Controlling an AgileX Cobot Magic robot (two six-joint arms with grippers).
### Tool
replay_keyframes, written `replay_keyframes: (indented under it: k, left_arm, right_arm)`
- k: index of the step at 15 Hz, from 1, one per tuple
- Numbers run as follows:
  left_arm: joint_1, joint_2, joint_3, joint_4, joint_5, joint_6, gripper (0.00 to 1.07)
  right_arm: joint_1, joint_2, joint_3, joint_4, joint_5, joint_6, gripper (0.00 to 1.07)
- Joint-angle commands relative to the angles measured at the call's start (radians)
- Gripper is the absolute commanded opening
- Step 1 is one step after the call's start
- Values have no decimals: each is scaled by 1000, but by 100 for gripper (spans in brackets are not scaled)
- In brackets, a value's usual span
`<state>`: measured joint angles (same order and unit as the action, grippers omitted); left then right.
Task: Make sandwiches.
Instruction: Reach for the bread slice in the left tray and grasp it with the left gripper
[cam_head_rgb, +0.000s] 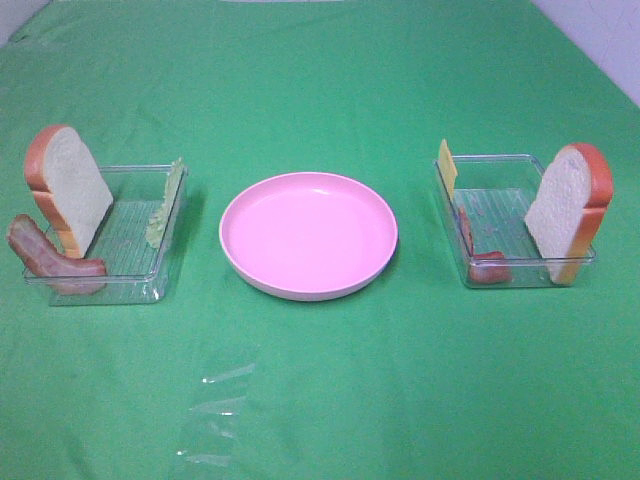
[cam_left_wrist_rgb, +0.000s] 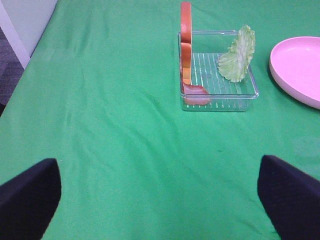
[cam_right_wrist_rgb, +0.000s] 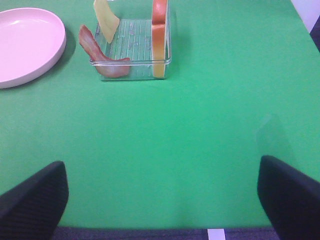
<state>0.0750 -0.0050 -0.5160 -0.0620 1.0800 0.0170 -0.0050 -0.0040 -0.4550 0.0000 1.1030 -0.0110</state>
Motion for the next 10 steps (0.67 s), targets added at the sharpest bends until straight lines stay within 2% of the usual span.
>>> replay_keyframes:
  k: [1,10]
  left_arm:
    - [-4,-14,-2,-9,-3,3,102]
    - [-4,-14,-2,-9,-3,3,102]
  right_arm:
    - [-5,-10,4,0,-6,-7,99]
    - [-5,-10,4,0,-6,-7,99]
